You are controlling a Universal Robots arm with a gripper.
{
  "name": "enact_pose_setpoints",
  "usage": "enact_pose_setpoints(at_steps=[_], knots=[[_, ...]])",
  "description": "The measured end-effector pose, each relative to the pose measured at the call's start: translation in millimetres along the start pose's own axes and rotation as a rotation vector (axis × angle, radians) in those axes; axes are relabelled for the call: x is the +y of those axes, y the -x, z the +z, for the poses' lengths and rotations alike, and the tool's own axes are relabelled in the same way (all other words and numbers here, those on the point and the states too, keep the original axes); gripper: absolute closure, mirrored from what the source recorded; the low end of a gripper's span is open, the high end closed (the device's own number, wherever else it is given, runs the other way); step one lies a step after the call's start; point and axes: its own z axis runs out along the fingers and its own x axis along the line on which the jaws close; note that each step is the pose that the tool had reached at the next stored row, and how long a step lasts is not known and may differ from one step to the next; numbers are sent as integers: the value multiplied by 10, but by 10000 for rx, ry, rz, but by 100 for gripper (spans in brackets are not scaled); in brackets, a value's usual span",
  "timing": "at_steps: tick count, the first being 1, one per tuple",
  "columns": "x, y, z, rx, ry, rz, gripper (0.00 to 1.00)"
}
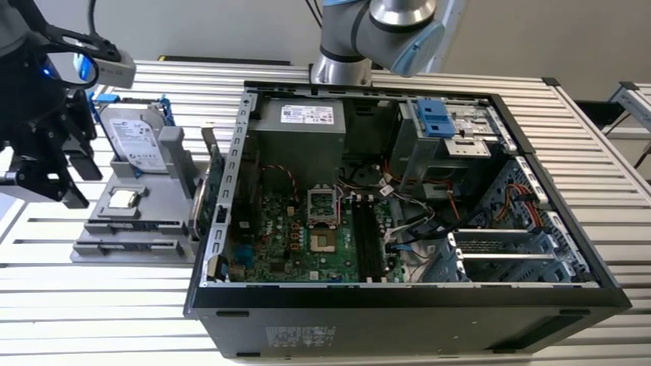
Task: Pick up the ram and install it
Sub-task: 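Pick up the ram and move it above insertion slot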
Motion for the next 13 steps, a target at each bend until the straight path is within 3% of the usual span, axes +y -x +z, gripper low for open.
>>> enact_pose_setpoints(at_steps=[13], knots=[[-6,14,115,3,0,0,0]])
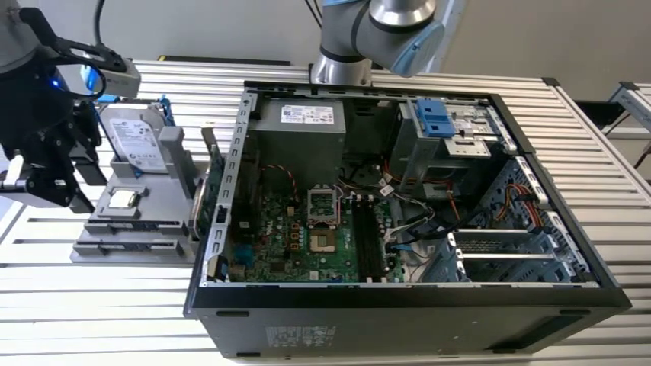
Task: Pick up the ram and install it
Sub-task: 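Pick up the ram and move it above insertion slot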
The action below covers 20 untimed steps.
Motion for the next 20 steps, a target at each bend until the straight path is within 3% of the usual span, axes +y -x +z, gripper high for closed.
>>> enact_pose_setpoints(at_steps=[20], knots=[[-10,26,151,28,1,0,0]])
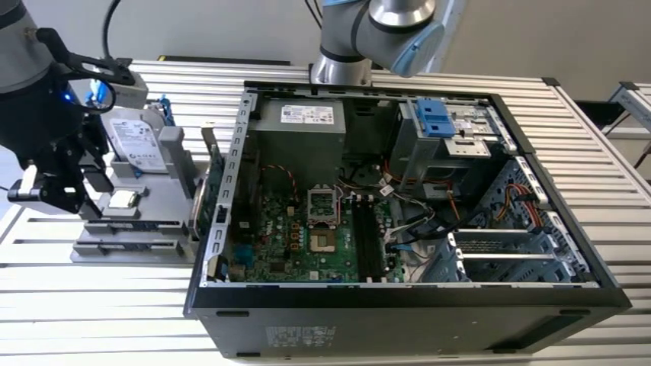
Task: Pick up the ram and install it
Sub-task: 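Pick up the ram and move it above insertion slot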
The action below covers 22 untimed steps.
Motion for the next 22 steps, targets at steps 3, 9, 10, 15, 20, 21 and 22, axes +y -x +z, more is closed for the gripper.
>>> enact_pose_setpoints(at_steps=[3,9,10,15,20,21,22], knots=[[0,0,9,41,1,1,0],[0,0,23,71,2,0,0],[0,0,25,76,1,0,0],[0,2,54,97,2,0,0],[0,8,90,98,3,1,0],[0,9,98,98,2,1,0],[0,11,105,98,3,1,0]])
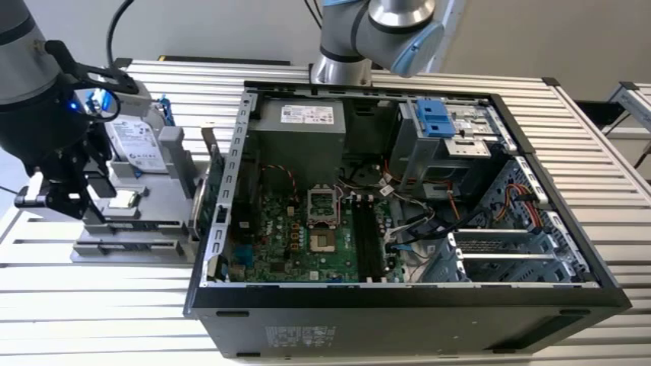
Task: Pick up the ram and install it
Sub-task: 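Pick up the ram and move it above insertion slot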
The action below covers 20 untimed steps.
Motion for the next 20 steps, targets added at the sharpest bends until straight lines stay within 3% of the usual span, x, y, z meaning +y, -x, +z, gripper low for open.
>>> enact_pose_setpoints(at_steps=[20], knots=[[-1,25,145,1,-1,-28,0]])
